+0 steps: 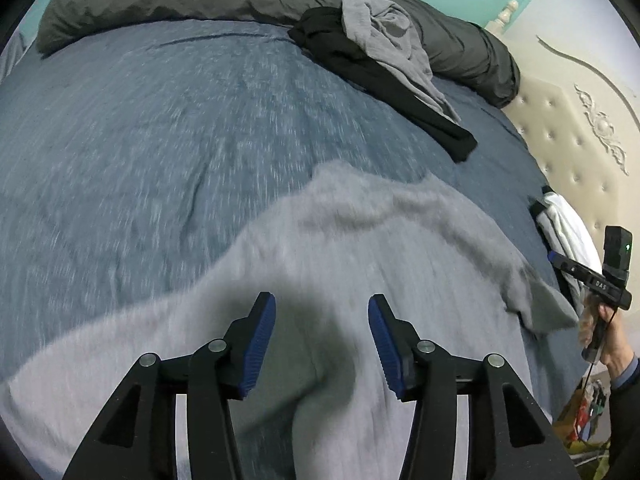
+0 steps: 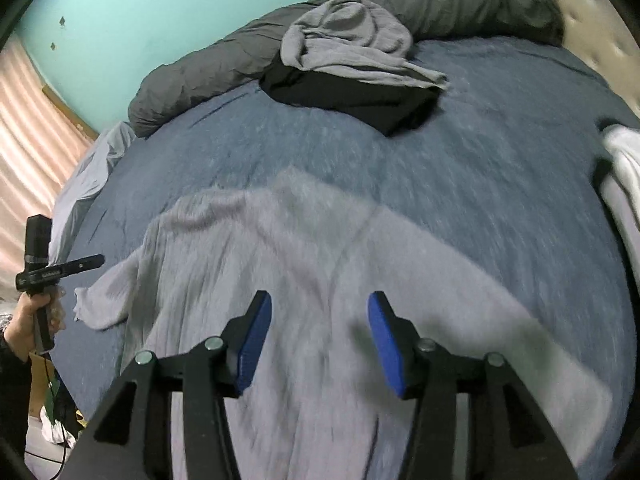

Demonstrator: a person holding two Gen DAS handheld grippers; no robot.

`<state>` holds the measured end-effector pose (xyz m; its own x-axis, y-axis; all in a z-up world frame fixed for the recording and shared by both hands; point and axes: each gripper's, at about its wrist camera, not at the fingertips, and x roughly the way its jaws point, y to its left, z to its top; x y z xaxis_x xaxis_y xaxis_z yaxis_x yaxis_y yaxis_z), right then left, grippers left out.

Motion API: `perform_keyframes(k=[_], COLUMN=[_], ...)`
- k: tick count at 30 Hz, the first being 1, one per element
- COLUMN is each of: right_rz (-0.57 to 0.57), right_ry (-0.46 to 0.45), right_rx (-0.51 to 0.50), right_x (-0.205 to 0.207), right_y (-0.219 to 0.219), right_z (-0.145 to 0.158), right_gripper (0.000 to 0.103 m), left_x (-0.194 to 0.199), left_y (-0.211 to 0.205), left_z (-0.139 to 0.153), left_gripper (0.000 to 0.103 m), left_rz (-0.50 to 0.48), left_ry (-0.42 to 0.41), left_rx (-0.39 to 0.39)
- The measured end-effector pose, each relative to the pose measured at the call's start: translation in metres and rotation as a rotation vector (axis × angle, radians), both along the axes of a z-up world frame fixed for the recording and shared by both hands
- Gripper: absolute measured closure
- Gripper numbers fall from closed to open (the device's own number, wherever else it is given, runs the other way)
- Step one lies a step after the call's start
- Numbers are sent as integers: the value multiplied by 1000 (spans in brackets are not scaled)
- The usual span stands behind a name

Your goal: Fold clothes

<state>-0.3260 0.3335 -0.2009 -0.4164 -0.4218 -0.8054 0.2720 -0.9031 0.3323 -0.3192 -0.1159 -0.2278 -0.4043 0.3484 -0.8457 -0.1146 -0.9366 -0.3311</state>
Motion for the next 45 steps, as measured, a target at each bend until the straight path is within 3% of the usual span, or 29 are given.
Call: perform_keyframes(k=[11, 17, 28, 29, 30, 32, 33, 36, 40, 45], right_rz=[79, 126, 182, 190, 198, 189, 185, 198, 199, 144], right_ry=[-8, -4, -88, -92, -93, -81, -75, -38, 41, 175], right_rx=[45, 166, 204, 207, 203, 189, 182, 186, 203, 190], right_x=[-99, -128, -168, -169, -168, -166, -165, -158, -147, -140], right_y=[-60, -94, -125, -126, -127, -124, -123, -121, -118, -104], right_z=[-38, -57, -99, -102, -105, -105, -105, -101, -87, -50], right_gripper=[52, 52, 52, 53, 61, 71, 84, 94, 96, 97], left_x=[-79, -105, -149, -151, -153, -154, -154, -150, -138, -132], left_y=[10, 5, 28, 32, 37, 41, 44, 49, 59, 63], left_z=[-37, -46, -69, -73, -78, -85, -88, -87, -73, -27], left_gripper=[49, 48, 47, 47, 48, 54, 65, 90, 93, 94], left_rz=[-33, -23, -67, -78, -89, -97, -101, -122, -157, -152], left_ry=[-32, -31, -82, -93, -105, -119, -127, -107, -35, 126], left_rx=[-27, 28, 63, 54, 45, 36, 32, 29, -49, -146])
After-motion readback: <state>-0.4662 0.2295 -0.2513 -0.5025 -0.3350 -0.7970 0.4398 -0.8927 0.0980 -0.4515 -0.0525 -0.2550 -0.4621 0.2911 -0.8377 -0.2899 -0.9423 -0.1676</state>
